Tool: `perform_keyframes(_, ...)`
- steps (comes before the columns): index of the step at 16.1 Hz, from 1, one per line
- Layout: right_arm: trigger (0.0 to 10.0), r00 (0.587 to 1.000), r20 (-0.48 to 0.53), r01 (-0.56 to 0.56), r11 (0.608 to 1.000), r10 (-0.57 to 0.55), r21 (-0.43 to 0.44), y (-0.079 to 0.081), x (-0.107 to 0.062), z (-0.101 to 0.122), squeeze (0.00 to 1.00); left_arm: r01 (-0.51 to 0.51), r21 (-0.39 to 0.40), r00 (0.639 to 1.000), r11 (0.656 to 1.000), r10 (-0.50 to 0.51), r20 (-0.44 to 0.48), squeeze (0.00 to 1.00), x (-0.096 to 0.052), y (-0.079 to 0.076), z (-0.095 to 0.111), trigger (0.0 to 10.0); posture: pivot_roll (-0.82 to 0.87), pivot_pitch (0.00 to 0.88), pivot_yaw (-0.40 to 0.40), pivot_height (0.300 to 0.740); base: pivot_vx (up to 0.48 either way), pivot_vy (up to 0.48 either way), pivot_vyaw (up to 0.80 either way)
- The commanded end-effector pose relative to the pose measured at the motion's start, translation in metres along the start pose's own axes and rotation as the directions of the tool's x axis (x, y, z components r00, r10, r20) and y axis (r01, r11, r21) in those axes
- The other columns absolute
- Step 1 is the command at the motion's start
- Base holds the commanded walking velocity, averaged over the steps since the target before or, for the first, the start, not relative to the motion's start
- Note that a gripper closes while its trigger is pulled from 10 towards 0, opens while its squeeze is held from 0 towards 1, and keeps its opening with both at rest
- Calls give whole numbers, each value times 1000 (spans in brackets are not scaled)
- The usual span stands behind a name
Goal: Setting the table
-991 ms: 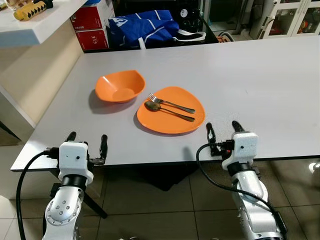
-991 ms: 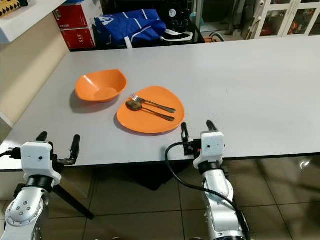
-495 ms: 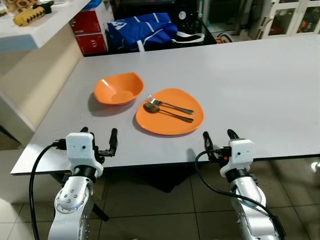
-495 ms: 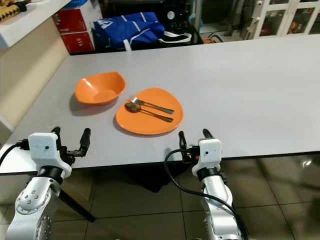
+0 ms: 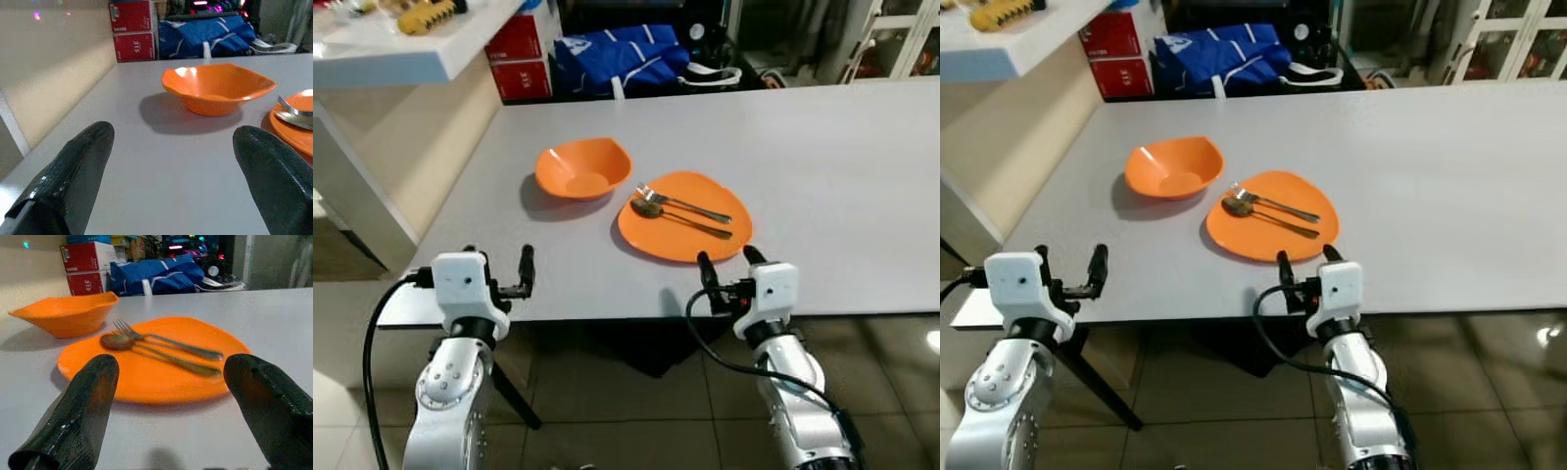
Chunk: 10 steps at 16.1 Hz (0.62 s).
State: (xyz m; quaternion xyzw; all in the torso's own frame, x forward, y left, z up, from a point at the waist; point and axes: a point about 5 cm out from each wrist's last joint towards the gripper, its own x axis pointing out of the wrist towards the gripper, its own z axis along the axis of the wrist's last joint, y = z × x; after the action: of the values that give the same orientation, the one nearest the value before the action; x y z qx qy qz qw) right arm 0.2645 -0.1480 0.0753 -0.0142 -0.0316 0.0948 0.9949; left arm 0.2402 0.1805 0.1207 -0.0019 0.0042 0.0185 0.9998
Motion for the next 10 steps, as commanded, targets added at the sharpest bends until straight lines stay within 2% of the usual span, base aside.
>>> perform_keyframes(1,10000,1000,0,-5,1000,5,10,-1,2,2,0,-16,-3,1000,1000,16,-3,0,-1,4,2,10000,-132,0,110,740,0,469,0)
perform_keyframes(10,10000,1000,-1,-7,1000,7,-3,-2,3,1,0,-37,-7,999,999,37,-30,0,12,16,1,10000,-132,0,117,740,0,479,0)
